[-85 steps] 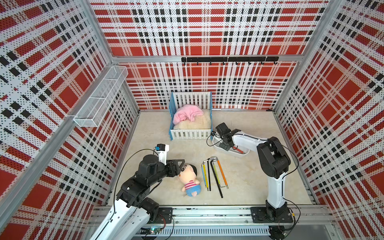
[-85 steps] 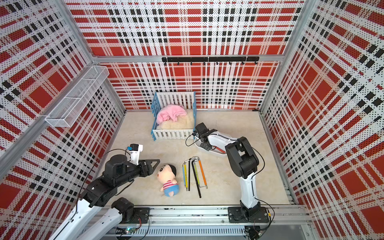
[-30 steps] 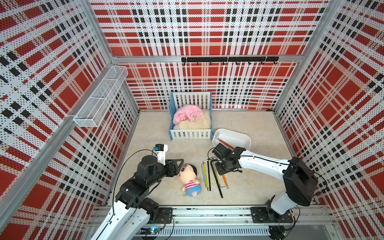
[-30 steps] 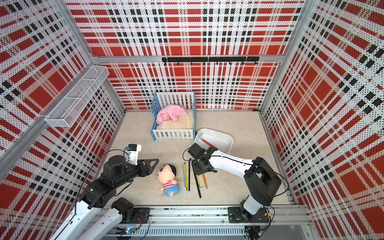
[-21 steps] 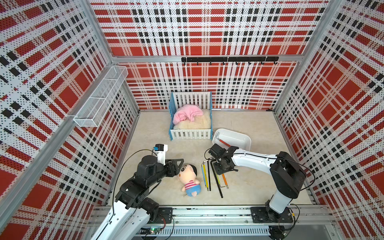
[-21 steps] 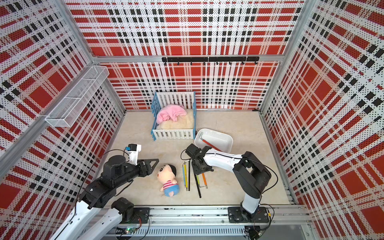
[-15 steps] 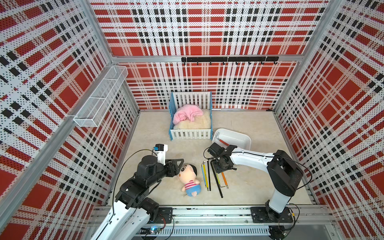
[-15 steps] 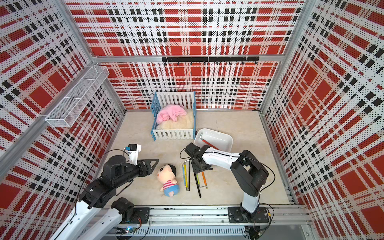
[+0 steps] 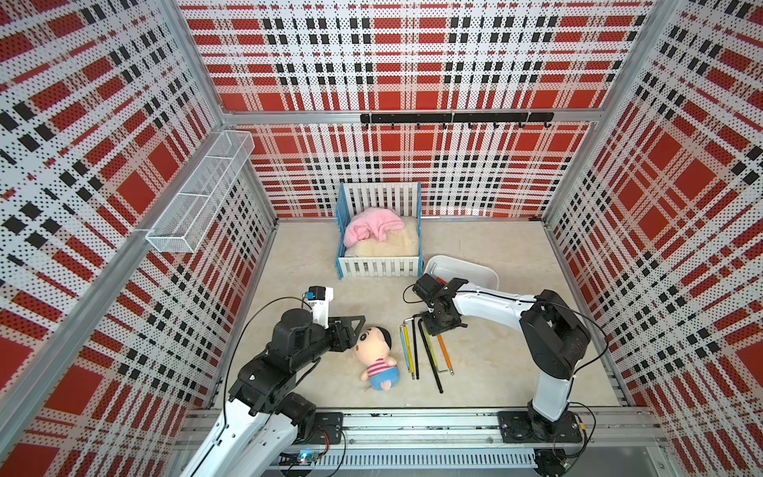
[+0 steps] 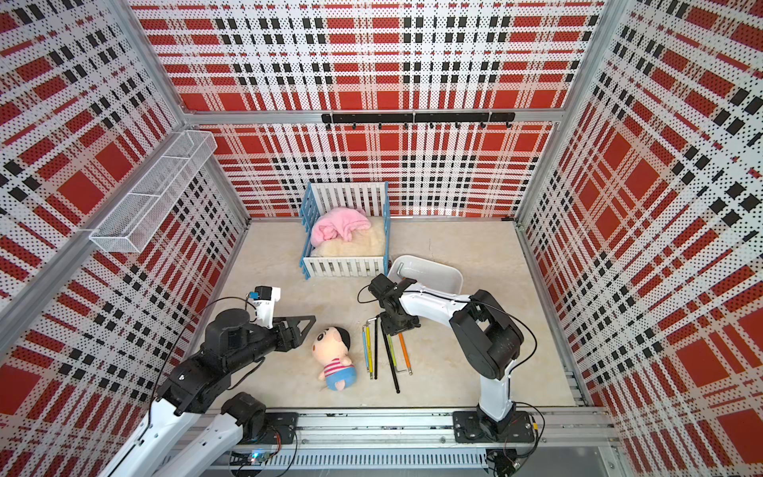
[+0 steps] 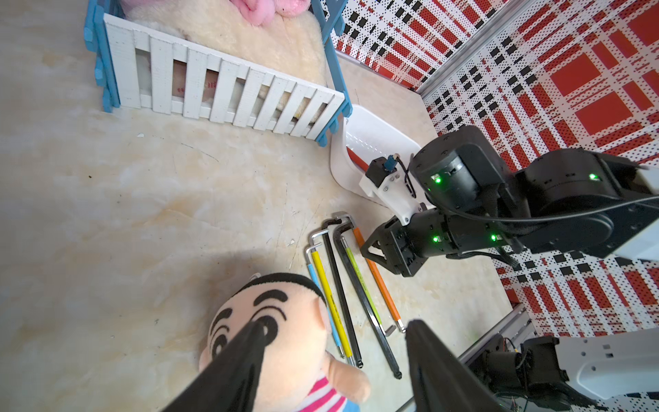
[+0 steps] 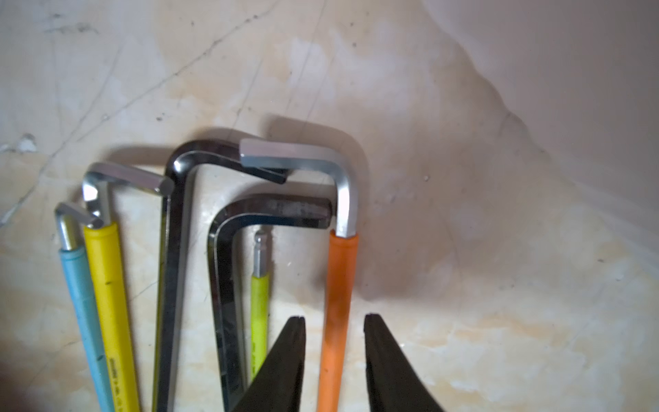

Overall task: Put the hex key on the desktop into the storage box
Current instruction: Pick up the Allen key from the center of the board.

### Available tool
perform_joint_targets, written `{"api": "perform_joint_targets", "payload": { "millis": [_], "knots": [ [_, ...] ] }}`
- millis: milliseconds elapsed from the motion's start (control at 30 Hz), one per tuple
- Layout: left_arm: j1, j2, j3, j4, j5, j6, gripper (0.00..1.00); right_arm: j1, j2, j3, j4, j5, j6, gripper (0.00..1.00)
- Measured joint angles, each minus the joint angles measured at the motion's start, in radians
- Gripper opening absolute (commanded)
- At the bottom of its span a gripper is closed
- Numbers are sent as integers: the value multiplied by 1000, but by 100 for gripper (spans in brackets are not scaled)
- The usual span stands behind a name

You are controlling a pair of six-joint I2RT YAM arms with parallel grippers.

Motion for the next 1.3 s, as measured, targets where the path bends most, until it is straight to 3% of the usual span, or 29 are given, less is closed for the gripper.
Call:
{"api": "perform_joint_targets", "payload": {
  "millis": [333,900,1300],
  "knots": [
    [1,0,0,0,0,0,68,0,59,38,-60,-4,18,29],
    [3,0,0,0,0,0,68,-2,63,38,-53,-9,35,0],
    [5,0,0,0,0,0,68,-2,62,72,-101,45,82,0]
  ]
}}
